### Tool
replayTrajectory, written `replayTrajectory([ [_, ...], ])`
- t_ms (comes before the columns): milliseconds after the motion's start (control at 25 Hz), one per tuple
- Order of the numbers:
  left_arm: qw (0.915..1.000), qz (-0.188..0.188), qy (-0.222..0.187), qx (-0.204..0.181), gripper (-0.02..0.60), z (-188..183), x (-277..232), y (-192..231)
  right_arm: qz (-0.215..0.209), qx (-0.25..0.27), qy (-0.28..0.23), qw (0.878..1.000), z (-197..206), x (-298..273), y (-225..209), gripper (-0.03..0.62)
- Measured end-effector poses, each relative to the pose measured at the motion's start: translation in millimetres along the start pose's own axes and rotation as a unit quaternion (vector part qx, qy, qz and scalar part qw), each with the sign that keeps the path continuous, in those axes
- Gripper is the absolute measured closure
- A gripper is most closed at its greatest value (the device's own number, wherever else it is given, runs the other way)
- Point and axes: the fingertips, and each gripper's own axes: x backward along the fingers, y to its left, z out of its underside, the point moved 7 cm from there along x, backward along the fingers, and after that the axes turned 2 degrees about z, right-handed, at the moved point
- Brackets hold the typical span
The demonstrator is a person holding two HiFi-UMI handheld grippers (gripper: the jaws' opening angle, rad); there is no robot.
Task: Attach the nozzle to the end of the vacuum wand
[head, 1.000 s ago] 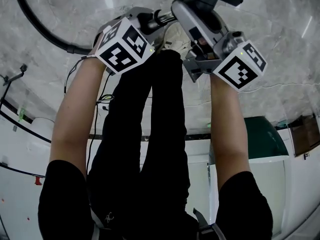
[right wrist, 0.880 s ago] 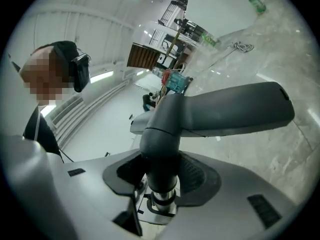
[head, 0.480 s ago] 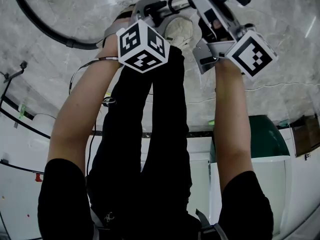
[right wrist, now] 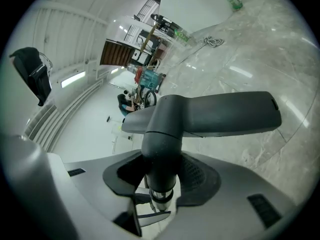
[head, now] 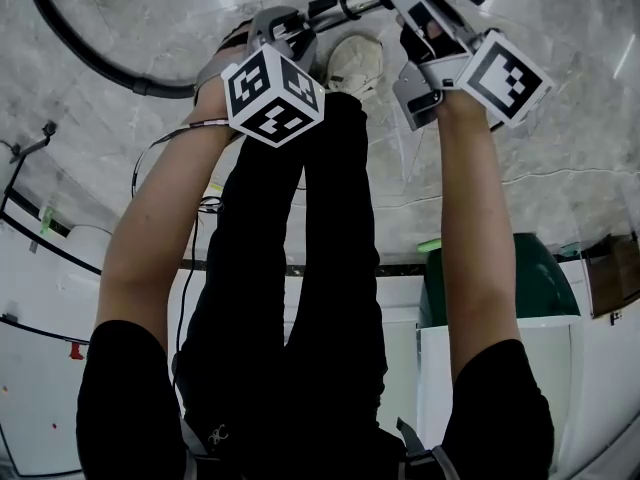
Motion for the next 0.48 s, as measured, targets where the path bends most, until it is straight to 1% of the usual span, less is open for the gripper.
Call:
replayTrajectory([
  [120, 0.9998, -0.015, 0.015, -0.005, 0.423, 7, -2, -2, 0.013, -0.021, 0.002, 1.000, 2, -3, -15, 0.411],
  [240, 0.9992, -0.015, 0.032, -0.015, 0.423, 19, -16, -5, 0.018, -0.022, 0.011, 1.000, 3, -2, -24, 0.410],
  [400, 0.9989, 0.000, 0.044, -0.017, 0.423, 21, -33, -4, 0.029, -0.036, 0.015, 0.999, 5, -7, -38, 0.411],
  [480, 0.9982, 0.027, 0.051, -0.015, 0.420, 20, -42, -7, 0.049, -0.049, 0.014, 0.998, 9, -6, -50, 0.411],
])
